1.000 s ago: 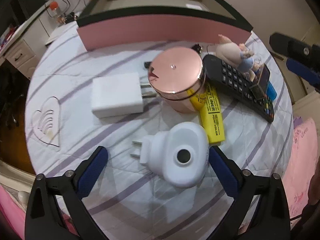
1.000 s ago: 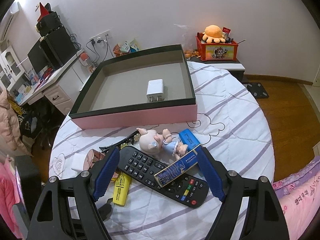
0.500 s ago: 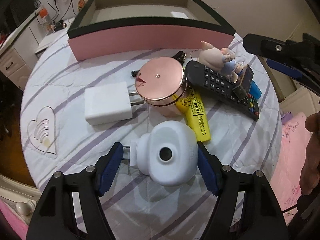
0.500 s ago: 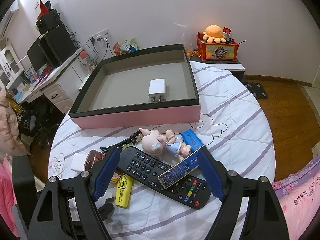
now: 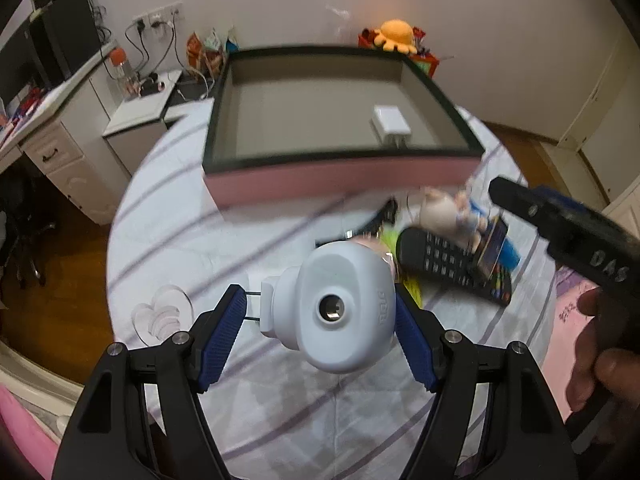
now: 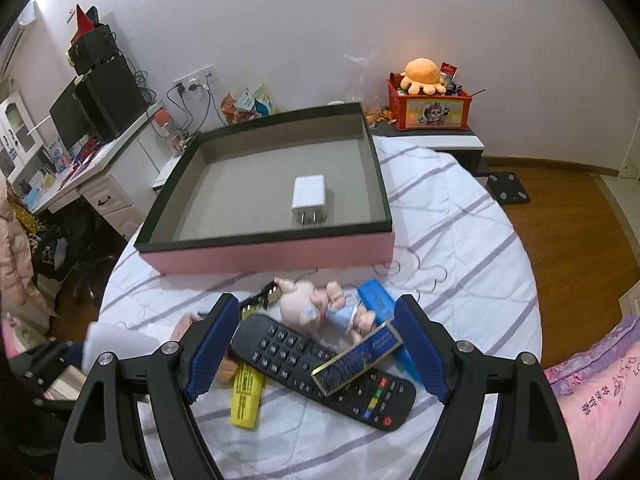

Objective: Organize rigid objects
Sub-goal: 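Carry the night light into the pink box and open the left gripper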

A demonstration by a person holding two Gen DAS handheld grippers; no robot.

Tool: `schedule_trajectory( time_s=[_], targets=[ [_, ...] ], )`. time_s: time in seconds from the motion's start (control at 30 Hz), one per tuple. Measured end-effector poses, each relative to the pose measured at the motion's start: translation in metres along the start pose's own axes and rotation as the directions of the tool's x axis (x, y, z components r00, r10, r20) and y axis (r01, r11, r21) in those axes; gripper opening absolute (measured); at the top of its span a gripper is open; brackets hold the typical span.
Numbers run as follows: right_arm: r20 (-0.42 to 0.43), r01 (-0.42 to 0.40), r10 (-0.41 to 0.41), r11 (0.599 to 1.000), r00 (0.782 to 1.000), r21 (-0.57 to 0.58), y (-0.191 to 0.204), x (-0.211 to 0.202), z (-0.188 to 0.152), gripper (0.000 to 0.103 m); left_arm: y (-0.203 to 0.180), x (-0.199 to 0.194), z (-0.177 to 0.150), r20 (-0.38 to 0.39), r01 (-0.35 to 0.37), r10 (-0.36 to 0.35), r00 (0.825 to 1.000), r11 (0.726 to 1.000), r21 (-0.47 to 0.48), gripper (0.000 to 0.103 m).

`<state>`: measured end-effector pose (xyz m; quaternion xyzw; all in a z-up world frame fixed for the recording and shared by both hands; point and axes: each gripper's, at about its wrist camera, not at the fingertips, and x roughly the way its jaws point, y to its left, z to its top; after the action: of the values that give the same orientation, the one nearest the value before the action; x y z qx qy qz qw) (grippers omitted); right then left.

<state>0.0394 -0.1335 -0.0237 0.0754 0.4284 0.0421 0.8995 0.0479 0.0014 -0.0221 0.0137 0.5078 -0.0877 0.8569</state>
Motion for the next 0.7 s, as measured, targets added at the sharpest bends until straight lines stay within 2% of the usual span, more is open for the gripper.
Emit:
schedule_trajectory(
  time_s=[0.2, 0.37, 0.53, 0.7],
  targets=[
    [0.010, 0.000, 0.000, 1.000, 1.000, -0.007, 0.001, 0.008, 0.017, 0.081, 0.011, -0.006, 0.030, 0.036, -0.006, 0.006, 0.999, 1.000, 0.002, 0.074],
    [0.010, -0.003, 0.003, 1.000, 1.000, -0.007, 0.002, 0.016, 0.027, 0.081, 0.018, 0.001, 0.075, 0.091, -0.023, 0.022, 0.996, 1.000, 0.005, 0.074],
    [0.012, -0.004, 0.004, 1.000, 1.000, -0.006, 0.000, 0.026, 0.040, 0.081, 0.022, 0.031, 0.120, 0.095, -0.032, 0.031, 0.995, 0.999, 0.015, 0.074],
    [0.004, -0.002, 0.002, 1.000, 1.000, -0.007, -0.002, 0.038, 0.052, 0.081, 0.028, 0.073, 0.143, 0.053, -0.043, 0.042, 0.998, 0.999, 0.014, 0.074]
  ],
)
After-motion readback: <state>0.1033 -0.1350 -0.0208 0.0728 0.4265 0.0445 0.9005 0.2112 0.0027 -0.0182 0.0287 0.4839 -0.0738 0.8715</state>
